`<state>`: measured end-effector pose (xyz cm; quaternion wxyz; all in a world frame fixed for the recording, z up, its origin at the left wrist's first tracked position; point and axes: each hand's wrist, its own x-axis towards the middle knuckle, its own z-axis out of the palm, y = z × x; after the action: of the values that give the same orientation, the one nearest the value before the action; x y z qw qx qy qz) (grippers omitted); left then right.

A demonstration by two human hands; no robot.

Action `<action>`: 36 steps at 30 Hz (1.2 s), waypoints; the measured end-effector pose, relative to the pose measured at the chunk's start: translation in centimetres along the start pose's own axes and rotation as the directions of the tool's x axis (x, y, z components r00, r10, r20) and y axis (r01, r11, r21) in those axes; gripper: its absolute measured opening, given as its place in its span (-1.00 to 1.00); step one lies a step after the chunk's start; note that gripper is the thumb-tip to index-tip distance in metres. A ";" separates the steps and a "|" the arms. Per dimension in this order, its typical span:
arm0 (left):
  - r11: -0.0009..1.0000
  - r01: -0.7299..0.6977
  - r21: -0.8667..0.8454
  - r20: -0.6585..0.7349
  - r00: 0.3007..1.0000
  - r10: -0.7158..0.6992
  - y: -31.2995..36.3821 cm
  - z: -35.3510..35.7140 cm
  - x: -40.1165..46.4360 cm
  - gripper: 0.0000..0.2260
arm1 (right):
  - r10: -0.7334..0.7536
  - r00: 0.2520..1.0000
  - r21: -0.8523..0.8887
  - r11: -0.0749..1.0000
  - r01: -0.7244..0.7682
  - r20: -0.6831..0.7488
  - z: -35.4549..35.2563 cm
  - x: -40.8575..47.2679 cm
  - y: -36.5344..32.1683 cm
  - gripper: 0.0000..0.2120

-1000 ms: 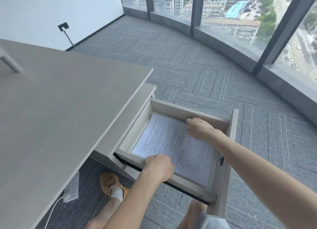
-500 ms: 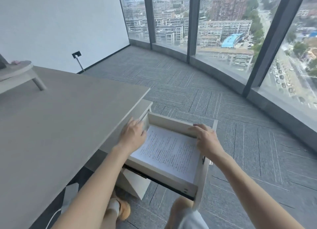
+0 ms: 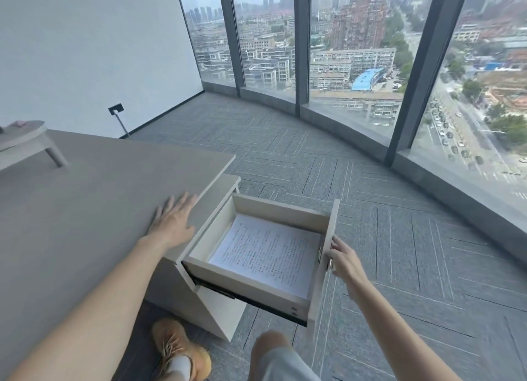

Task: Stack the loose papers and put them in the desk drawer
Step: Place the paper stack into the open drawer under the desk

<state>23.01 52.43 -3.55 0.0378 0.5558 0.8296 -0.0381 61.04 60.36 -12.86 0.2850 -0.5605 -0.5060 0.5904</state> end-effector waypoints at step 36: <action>0.999 0.037 0.020 -0.028 0.999 -0.037 -0.6 0.2 4.0 -0.15 | -0.143 0.939 0.031 0.990 0.141 0.313 19.6 8.5 -2.4 -0.23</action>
<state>20.97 55.90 -4.16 0.0199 0.5413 0.8397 -0.0395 40.06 63.42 -16.56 0.2449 -0.4200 -0.5815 0.6522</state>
